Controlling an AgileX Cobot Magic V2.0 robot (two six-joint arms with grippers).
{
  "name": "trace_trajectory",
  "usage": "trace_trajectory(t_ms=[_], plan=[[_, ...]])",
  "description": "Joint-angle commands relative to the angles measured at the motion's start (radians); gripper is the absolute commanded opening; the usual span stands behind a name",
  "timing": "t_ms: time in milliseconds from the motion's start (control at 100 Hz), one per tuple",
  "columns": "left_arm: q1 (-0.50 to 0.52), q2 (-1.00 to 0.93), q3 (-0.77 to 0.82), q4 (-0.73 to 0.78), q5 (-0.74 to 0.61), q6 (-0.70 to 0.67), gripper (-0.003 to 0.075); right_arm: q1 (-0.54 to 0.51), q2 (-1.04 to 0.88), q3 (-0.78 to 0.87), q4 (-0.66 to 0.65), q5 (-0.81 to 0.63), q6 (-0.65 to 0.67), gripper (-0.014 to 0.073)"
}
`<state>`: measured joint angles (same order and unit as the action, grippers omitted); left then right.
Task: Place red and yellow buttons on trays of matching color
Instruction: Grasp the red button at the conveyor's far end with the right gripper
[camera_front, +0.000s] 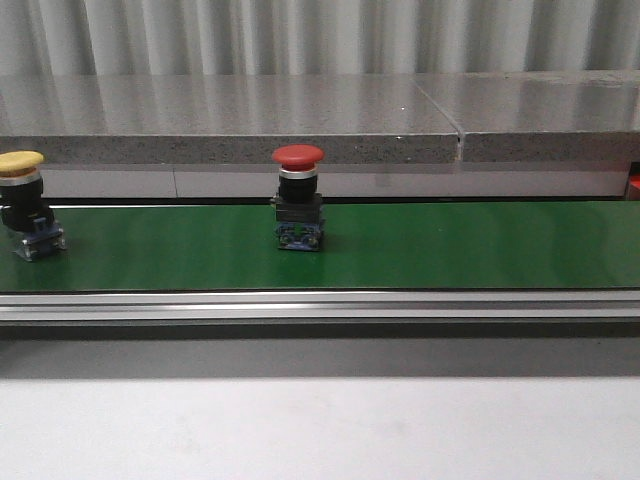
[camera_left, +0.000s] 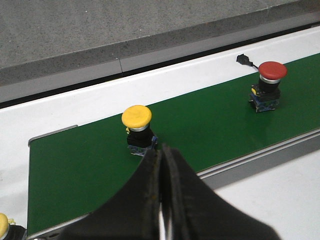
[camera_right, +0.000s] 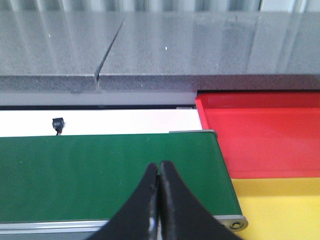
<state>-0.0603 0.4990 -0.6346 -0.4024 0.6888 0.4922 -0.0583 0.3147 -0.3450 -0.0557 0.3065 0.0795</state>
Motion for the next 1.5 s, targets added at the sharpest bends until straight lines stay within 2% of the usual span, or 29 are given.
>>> trace_trajectory(t_ms=[0,130,380,470,520,590,760,850,1270,1490], plan=[[-0.010,0.003,-0.024,-0.033,-0.058,-0.002,-0.0020,0.000,0.099,-0.102,-0.001,-0.062,-0.007,-0.0057],[-0.010,0.003,-0.024,-0.033,-0.058,-0.002,-0.0020,0.025,0.226,-0.210,-0.002,-0.062,-0.008,-0.0057],[-0.010,0.003,-0.024,-0.033,-0.058,-0.002,-0.0020,0.169,0.482,-0.406,-0.002,0.057,-0.008,-0.0054],[-0.010,0.003,-0.024,-0.033,-0.058,-0.002,-0.0020,0.225,0.564,-0.468,-0.002,0.097,-0.008,-0.0020],[-0.010,0.003,-0.024,-0.033,-0.058,-0.002,-0.0020,0.254,0.617,-0.498,-0.002,0.111,-0.008,0.0024],[-0.010,0.003,-0.024,-0.033,-0.058,-0.002,-0.0020,0.291,0.681,-0.541,-0.001,0.141,-0.008,0.0130],[-0.010,0.003,-0.024,-0.033,-0.058,-0.002,-0.0020,0.350,0.824,-0.668,0.050,0.279,-0.008,0.0485],[-0.010,0.003,-0.024,-0.033,-0.058,-0.002,-0.0020,0.371,0.894,-0.738,0.056,0.376,-0.025,0.0575],[-0.010,0.003,-0.024,-0.033,-0.058,-0.002,-0.0020,0.395,1.211,-1.066,0.243,0.739,-0.312,0.0572],[-0.010,0.003,-0.024,-0.033,-0.058,-0.002,-0.0020,0.395,1.333,-1.156,0.278,0.773,-0.417,0.0572]])
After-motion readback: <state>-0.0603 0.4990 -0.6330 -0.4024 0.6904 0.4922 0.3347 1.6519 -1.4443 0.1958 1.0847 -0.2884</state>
